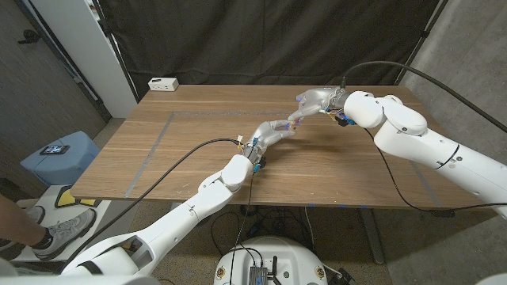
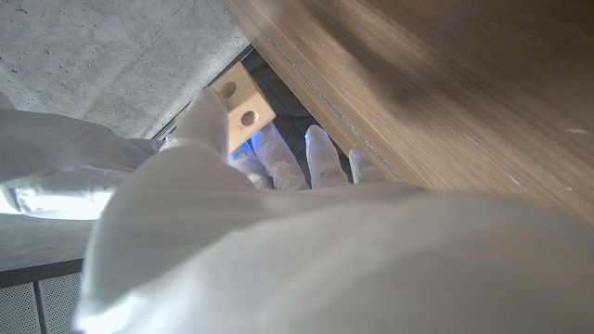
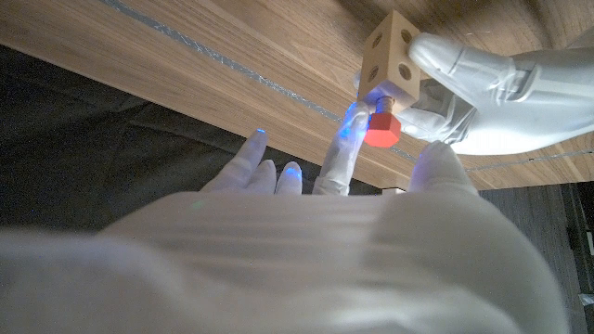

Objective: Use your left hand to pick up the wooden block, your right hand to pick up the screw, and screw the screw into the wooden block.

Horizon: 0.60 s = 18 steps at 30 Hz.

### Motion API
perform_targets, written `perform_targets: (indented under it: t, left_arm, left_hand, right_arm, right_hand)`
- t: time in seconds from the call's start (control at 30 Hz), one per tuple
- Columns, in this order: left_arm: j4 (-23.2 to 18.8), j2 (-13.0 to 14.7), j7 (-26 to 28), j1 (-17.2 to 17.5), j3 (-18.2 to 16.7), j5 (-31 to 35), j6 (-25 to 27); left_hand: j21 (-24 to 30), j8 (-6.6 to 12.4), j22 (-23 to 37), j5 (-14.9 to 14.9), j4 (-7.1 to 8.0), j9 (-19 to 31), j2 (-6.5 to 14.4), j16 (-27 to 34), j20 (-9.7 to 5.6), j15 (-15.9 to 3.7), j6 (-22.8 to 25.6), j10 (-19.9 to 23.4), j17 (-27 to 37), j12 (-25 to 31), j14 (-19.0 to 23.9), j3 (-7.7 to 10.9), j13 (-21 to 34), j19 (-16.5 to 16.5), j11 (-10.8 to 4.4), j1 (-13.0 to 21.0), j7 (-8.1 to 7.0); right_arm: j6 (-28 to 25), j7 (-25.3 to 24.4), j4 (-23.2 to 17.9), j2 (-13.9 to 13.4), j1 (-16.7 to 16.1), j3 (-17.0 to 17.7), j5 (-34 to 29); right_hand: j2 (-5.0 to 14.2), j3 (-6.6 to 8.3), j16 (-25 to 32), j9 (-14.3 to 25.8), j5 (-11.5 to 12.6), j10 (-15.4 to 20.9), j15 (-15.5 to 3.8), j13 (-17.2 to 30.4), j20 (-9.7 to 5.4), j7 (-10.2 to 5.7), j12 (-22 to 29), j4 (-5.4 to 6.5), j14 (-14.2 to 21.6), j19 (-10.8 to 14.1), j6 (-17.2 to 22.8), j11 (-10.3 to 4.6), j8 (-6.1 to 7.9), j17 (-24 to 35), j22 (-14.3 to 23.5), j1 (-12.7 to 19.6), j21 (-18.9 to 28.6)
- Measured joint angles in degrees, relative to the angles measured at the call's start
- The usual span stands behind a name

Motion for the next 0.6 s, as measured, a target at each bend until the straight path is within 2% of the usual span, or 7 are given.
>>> perform_targets:
  t: [0.13, 0.23, 0.5, 0.6]
  left_arm:
    - [0.01, -0.01, -0.04, 0.0, -0.02, -0.04, -0.04]
    - [0.1, -0.03, -0.08, -0.02, -0.03, -0.1, -0.04]
    - [0.49, -0.09, -0.44, -0.22, -0.04, -0.4, -0.04]
    - [0.62, -0.14, -0.49, -0.35, -0.04, -0.43, -0.04]
  left_hand:
    - [0.0, 0.12, 0.0, 0.0, 0.0, 0.0, 0.05, 0.0, 0.0, 0.0, -0.01, 0.0, 0.0, 0.0, 0.0, 0.0, -0.03, 0.0, 0.0, 0.05, 0.0]
    - [0.0, 0.12, 0.0, 0.0, 0.0, 0.01, 0.04, 0.0, 0.0, 0.0, -0.01, 0.0, 0.0, 0.0, 0.0, 0.0, -0.04, 0.0, 0.0, 0.05, 0.0]
    - [0.0, 0.12, 0.0, 0.0, -0.01, 0.05, 0.04, 0.0, 0.0, 0.0, -0.12, 0.0, 0.0, -0.01, 0.0, -0.01, -0.06, 0.0, 0.0, 0.05, 0.08]
    - [0.0, 0.12, 0.0, 0.0, -0.01, 0.05, 0.03, 0.0, 0.0, 0.0, -0.21, 0.0, 0.0, -0.01, 0.0, -0.01, -0.07, 0.0, 0.0, 0.05, -0.01]
  right_arm:
    - [-0.23, 0.49, -0.03, 0.07, 0.11, -0.16, -0.46]
    - [-0.42, 0.91, -0.03, 0.11, 0.24, -0.28, -0.79]
    - [-0.54, 1.51, 0.15, 0.14, 0.48, -0.32, -1.18]
    - [-0.54, 1.67, 0.22, 0.14, 0.5, -0.32, -1.19]
  right_hand:
    - [-0.2, -0.17, -0.4, -0.25, 0.44, -0.01, 0.0, 0.0, 0.0, 0.2, 0.0, 0.17, 0.0, 0.0, -0.83, 0.01, -0.21, 0.0, 0.0, -0.25, 0.0]
    - [-0.11, -0.46, -0.4, -0.27, 0.68, -0.05, 0.0, 0.0, 0.0, 0.53, -0.33, 0.03, 0.0, 0.0, -1.59, 0.79, -0.6, 0.0, 0.0, -0.6, -0.22]
    - [-0.21, -0.68, -0.84, -0.1, 1.53, -0.95, 0.44, 0.0, 0.23, 1.62, -0.76, -0.2, -0.44, -0.24, -5.14, 1.76, -1.49, -0.16, 0.0, -0.7, -0.42]
    - [-0.21, -0.92, -0.84, 0.15, 1.88, -1.34, 0.53, 0.0, 0.49, 1.58, -0.86, -0.43, -0.53, -0.49, -6.74, 2.15, -1.89, -0.16, 0.0, -0.7, -0.42]
